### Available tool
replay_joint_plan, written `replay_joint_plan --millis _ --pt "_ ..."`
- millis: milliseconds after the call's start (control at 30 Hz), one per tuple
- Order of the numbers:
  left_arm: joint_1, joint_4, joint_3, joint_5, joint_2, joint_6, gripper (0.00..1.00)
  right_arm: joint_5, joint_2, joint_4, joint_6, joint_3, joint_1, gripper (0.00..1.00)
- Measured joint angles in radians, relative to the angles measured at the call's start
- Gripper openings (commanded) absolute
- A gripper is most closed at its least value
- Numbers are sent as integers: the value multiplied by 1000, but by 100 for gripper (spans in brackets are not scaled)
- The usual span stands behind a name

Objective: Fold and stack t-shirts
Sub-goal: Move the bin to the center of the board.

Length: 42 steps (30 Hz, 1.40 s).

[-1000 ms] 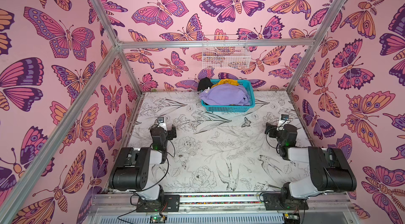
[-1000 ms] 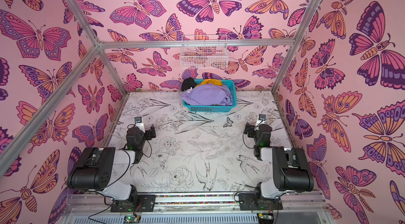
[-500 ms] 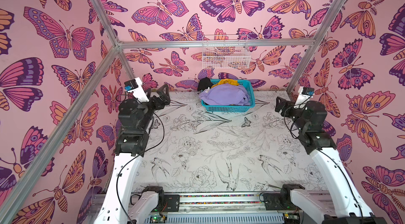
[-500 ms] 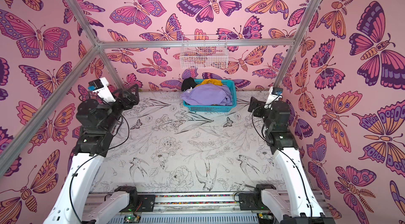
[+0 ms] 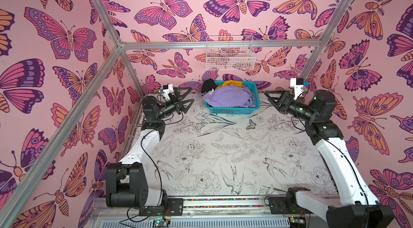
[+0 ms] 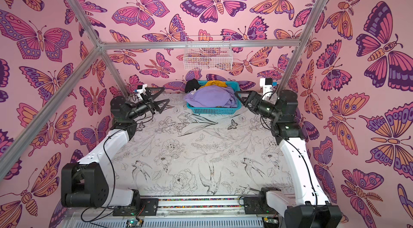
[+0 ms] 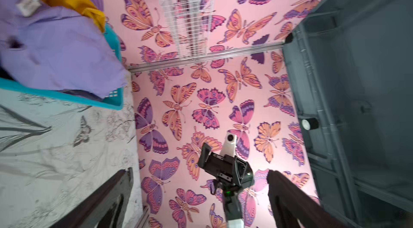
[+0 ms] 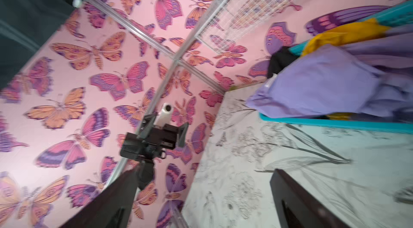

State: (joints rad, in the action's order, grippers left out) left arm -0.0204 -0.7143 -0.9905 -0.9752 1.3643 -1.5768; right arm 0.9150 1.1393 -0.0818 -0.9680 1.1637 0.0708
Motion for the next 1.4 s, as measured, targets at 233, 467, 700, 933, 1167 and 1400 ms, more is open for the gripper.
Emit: replay_joint_plan --millis 233,467,700,933,1167,1400 --pt "0 186 -42 141 -533 93 100 -9 -46 -231 -360 2 -2 99" --pt "1 460 -128 333 -796 257 96 -131 -147 -34 -278 71 -5 99" --pt "1 1205 -623 530 -486 553 92 -367 -48 526 144 441 -5 99" --pt "-45 1733 -623 779 -129 653 79 -581 265 906 484 676 1 64" --pt "-295 1920 -616 992 -150 716 74 -713 837 1166 664 1048 25 59" --pt "-346 1939 -649 1114 -411 720 76 -747 1056 1291 711 1257 82 64"
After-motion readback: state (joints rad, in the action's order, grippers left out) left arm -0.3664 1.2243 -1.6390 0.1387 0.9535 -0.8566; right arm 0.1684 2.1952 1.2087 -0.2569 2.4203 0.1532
